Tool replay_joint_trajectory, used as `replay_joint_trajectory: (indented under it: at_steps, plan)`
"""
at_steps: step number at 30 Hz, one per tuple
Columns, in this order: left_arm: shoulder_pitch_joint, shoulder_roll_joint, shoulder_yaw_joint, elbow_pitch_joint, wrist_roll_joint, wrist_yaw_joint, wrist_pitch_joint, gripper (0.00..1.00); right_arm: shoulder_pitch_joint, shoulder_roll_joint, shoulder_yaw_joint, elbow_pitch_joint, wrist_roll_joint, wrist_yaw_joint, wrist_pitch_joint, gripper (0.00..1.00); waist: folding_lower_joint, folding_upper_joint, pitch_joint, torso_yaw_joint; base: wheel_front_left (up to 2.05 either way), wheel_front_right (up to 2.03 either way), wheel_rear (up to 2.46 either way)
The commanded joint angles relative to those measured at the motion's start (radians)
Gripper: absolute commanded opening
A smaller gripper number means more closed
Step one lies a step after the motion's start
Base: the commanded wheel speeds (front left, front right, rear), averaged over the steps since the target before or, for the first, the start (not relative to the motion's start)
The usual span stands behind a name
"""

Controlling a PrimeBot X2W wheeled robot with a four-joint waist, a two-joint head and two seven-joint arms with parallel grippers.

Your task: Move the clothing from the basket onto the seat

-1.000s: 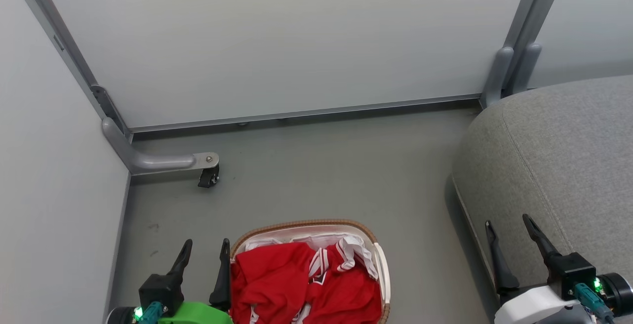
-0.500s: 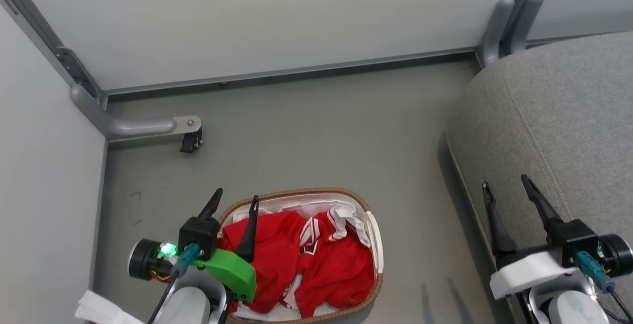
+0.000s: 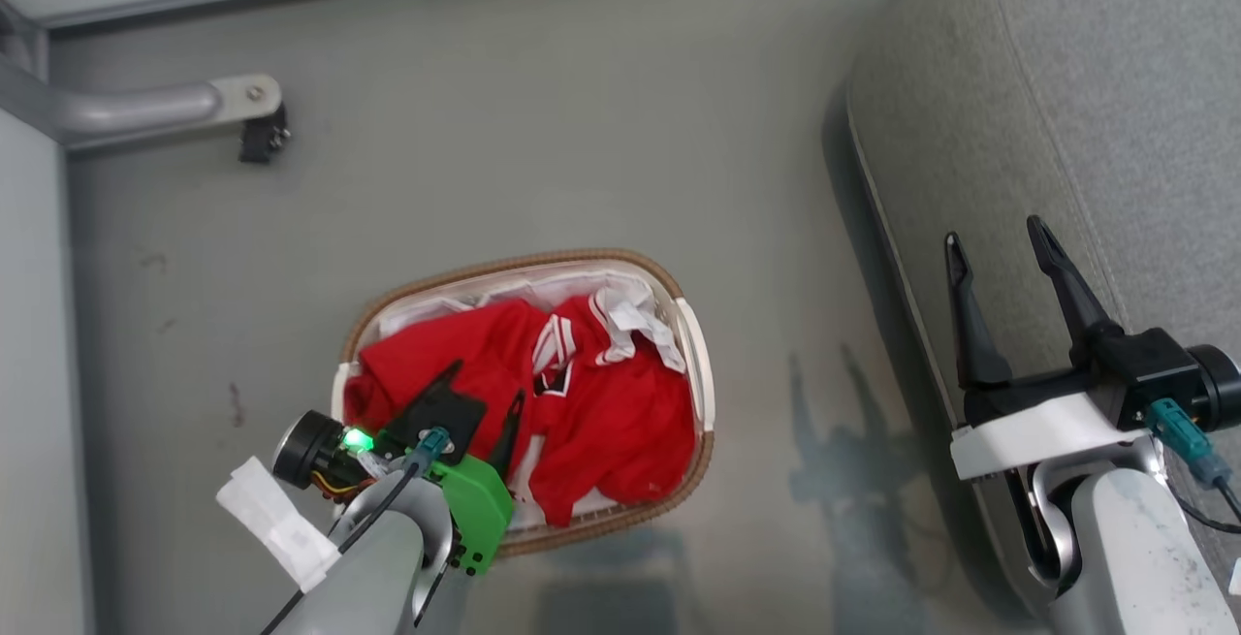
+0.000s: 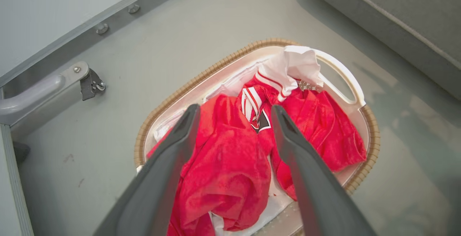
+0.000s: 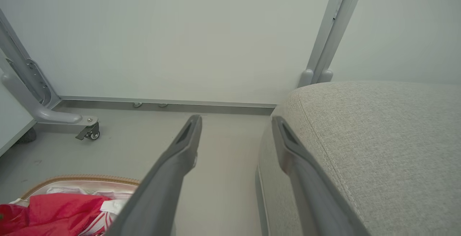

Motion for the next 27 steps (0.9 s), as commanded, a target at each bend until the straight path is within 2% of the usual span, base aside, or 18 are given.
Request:
replay_joint_trajectory:
  at_steps: [1, 11, 19, 27]
  plan:
    - [-0.033, 0.007, -0.014, 0.023, 0.014, -0.002, 0.0, 1.0, -0.022, -0.003, 0.002, -0.004, 0.013, -0.001, -0.005, 1.0, -0.0001, 0.0, 0.131, -0.076, 0.0, 0.0, 0.0]
    - [-0.138, 0.033, -0.1, 0.226, 0.032, 0.0, 0.004, 1.0, -0.082, -0.002, 0.021, -0.008, 0.069, -0.001, -0.005, 1.0, -0.0001, 0.0, 0.257, -0.138, 0.0, 0.0, 0.0]
    - [-0.191, 0.058, -0.142, 0.324, 0.067, 0.027, 0.024, 1.0, -0.108, -0.003, 0.043, -0.005, 0.105, -0.001, -0.005, 1.0, -0.0001, 0.0, 0.329, -0.17, 0.0, 0.0, 0.0]
    - [-0.228, 0.086, -0.177, 0.357, 0.098, 0.113, 0.069, 1.0, -0.133, -0.002, 0.05, -0.001, 0.123, -0.001, -0.005, 1.0, -0.0001, 0.0, 0.363, -0.181, 0.0, 0.0, 0.0]
